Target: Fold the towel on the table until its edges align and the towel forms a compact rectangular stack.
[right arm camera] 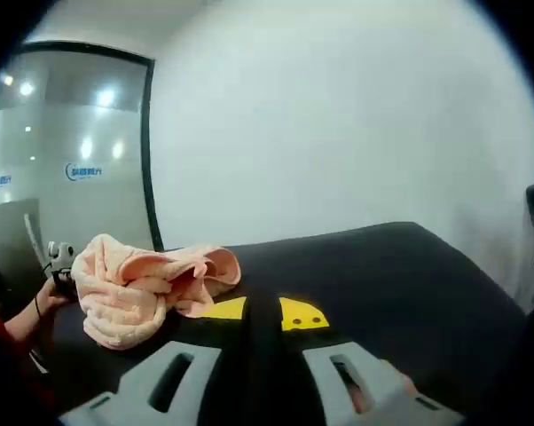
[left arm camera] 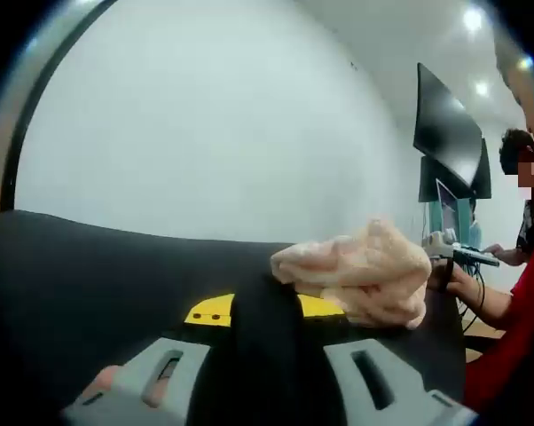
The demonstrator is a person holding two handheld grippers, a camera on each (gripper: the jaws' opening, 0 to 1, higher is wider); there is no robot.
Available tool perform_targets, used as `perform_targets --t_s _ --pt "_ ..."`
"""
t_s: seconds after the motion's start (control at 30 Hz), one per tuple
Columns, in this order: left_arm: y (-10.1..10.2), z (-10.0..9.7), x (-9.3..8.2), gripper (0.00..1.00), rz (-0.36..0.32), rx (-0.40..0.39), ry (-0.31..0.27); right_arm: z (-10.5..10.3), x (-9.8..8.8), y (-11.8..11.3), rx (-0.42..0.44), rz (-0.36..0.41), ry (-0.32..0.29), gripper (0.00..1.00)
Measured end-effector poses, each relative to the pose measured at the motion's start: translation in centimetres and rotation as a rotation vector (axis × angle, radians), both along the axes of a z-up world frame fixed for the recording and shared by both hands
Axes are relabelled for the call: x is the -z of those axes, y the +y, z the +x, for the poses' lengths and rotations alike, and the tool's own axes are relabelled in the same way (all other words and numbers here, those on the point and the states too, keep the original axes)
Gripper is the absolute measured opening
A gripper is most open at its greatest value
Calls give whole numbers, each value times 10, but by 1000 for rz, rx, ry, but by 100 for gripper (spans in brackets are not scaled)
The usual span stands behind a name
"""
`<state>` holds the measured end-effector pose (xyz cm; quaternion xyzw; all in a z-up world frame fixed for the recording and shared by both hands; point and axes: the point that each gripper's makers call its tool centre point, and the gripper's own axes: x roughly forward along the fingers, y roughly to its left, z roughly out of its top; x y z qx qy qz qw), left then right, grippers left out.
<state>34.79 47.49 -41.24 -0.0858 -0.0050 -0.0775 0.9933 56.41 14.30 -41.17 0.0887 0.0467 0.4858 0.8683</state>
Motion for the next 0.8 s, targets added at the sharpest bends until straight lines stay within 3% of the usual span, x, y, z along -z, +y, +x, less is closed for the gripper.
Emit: perform_targets --t_s 0.8 --pt "-1 0 0 28 0 1 0 -2 -1 0 0 -1 -1 9"
